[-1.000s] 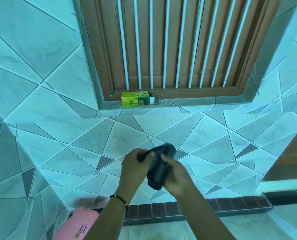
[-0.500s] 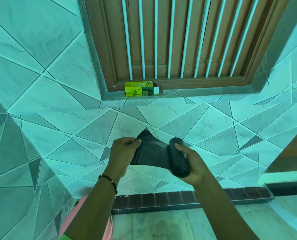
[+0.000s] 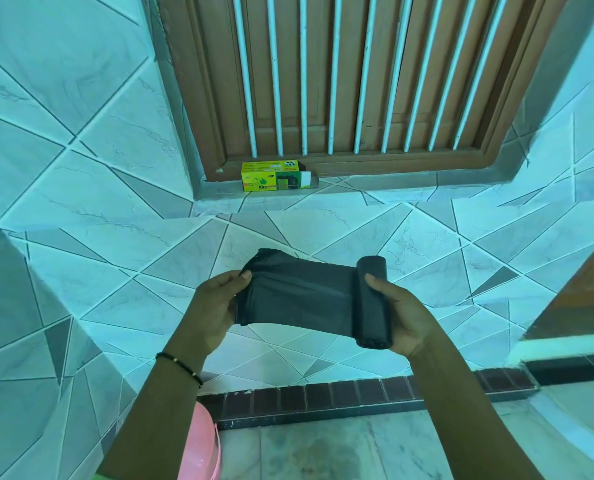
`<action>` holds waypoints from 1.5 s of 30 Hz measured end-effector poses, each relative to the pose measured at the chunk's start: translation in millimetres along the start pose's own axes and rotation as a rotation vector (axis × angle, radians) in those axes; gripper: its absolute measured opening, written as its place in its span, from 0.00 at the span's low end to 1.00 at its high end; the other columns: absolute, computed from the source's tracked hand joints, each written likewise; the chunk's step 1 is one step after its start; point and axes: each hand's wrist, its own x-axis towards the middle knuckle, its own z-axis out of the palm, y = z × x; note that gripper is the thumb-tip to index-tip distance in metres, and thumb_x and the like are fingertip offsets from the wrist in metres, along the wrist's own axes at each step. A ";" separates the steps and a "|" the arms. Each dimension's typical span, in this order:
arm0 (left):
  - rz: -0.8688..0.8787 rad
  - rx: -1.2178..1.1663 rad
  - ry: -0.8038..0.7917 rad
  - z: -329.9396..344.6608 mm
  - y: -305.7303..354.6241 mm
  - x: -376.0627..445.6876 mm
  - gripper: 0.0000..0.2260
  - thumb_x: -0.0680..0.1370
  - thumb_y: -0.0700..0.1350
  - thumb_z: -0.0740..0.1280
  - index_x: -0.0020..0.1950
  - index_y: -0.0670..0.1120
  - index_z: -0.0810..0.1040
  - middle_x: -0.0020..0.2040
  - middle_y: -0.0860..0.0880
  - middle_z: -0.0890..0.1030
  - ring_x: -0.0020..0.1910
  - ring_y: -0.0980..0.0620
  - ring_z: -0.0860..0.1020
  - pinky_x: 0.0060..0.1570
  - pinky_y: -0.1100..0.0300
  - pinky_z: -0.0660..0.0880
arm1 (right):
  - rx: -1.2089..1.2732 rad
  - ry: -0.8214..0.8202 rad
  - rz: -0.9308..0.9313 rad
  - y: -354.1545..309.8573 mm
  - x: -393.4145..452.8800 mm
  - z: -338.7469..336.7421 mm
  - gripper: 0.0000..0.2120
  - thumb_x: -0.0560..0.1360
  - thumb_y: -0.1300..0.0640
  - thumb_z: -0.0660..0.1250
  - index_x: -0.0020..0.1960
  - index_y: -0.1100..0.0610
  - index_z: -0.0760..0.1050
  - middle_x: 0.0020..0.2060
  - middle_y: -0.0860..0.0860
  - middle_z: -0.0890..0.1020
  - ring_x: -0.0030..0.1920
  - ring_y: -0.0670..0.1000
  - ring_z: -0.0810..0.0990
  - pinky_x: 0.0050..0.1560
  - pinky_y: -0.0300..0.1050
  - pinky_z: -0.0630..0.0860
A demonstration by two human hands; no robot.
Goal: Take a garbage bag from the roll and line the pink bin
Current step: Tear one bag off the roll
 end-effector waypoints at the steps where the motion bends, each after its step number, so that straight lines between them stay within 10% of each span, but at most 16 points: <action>1: -0.024 -0.078 -0.015 -0.5 -1.7 -0.3 0.09 0.78 0.45 0.64 0.52 0.42 0.80 0.48 0.46 0.83 0.49 0.47 0.80 0.38 0.61 0.80 | 0.008 -0.005 -0.004 0.4 0.9 -0.6 0.17 0.69 0.52 0.69 0.55 0.58 0.77 0.44 0.56 0.82 0.41 0.57 0.81 0.32 0.48 0.78; 6: -0.239 -0.992 -0.015 12.7 -39.6 -12.3 0.41 0.67 0.68 0.64 0.63 0.33 0.71 0.54 0.35 0.81 0.49 0.37 0.82 0.42 0.42 0.81 | 0.072 -0.029 -0.054 5.8 6.5 7.1 0.19 0.67 0.54 0.70 0.56 0.59 0.78 0.46 0.56 0.84 0.43 0.56 0.83 0.37 0.48 0.80; 10: -0.365 -1.202 0.050 51.2 -76.5 -32.9 0.40 0.68 0.67 0.65 0.62 0.33 0.69 0.58 0.34 0.78 0.57 0.37 0.77 0.45 0.39 0.79 | 0.118 -0.015 -0.061 10.5 10.6 13.0 0.22 0.67 0.55 0.70 0.58 0.61 0.75 0.46 0.59 0.82 0.43 0.57 0.81 0.36 0.49 0.80; 17: -0.224 -0.845 0.016 69.8 -50.9 -31.4 0.14 0.70 0.45 0.69 0.54 0.41 0.78 0.52 0.42 0.84 0.45 0.44 0.84 0.46 0.45 0.81 | 0.086 -0.049 -0.045 19.0 11.1 13.2 0.12 0.70 0.56 0.69 0.51 0.61 0.79 0.44 0.58 0.84 0.42 0.57 0.82 0.43 0.50 0.80; 24: -0.165 -0.715 -0.050 84.7 -58.1 -46.5 0.29 0.61 0.57 0.76 0.57 0.44 0.80 0.57 0.43 0.82 0.52 0.48 0.83 0.46 0.55 0.81 | -0.002 -0.027 -0.037 23.2 9.5 17.2 0.15 0.69 0.55 0.70 0.52 0.61 0.78 0.44 0.58 0.84 0.42 0.57 0.82 0.40 0.48 0.79; 28: -0.154 -0.552 0.234 88.8 -61.9 -38.8 0.12 0.73 0.38 0.69 0.56 0.37 0.77 0.59 0.38 0.80 0.46 0.47 0.82 0.44 0.54 0.80 | -0.022 -0.019 -0.014 27.1 9.7 20.1 0.15 0.70 0.55 0.70 0.53 0.62 0.78 0.43 0.59 0.84 0.42 0.58 0.82 0.42 0.50 0.79; 40: -0.089 -0.584 0.384 32.8 -37.1 -23.4 0.04 0.76 0.36 0.65 0.47 0.43 0.78 0.53 0.43 0.79 0.43 0.52 0.79 0.32 0.63 0.81 | 0.004 -0.037 0.030 18.4 6.3 -2.4 0.14 0.67 0.59 0.72 0.52 0.61 0.78 0.40 0.57 0.84 0.41 0.58 0.82 0.36 0.50 0.80; 45: -0.046 -0.582 0.375 11.8 -27.5 -18.8 0.04 0.77 0.38 0.65 0.48 0.43 0.79 0.48 0.47 0.81 0.45 0.54 0.79 0.57 0.57 0.76 | -0.041 -0.027 0.014 13.6 7.8 -6.7 0.22 0.64 0.59 0.73 0.57 0.62 0.77 0.49 0.59 0.82 0.47 0.59 0.81 0.43 0.52 0.79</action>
